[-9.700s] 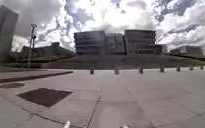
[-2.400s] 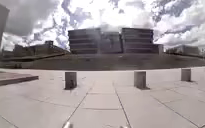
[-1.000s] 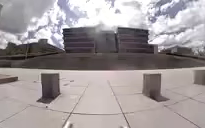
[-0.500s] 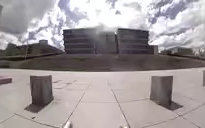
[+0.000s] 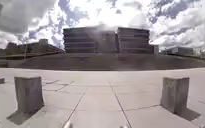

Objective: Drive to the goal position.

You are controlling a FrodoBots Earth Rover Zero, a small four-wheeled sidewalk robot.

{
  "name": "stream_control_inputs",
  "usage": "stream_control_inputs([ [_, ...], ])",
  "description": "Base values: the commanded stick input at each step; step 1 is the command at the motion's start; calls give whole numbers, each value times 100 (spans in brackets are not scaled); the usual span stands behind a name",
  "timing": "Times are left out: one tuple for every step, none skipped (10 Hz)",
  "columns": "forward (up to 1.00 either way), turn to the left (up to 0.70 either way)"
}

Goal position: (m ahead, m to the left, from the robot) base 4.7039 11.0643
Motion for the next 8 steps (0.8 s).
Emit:
stream_control_inputs([
  [70, 0],
  [70, 0],
  [70, 0],
  [70, 0],
  [70, 0],
  [70, 0],
  [70, 0],
  [70, 0],
])
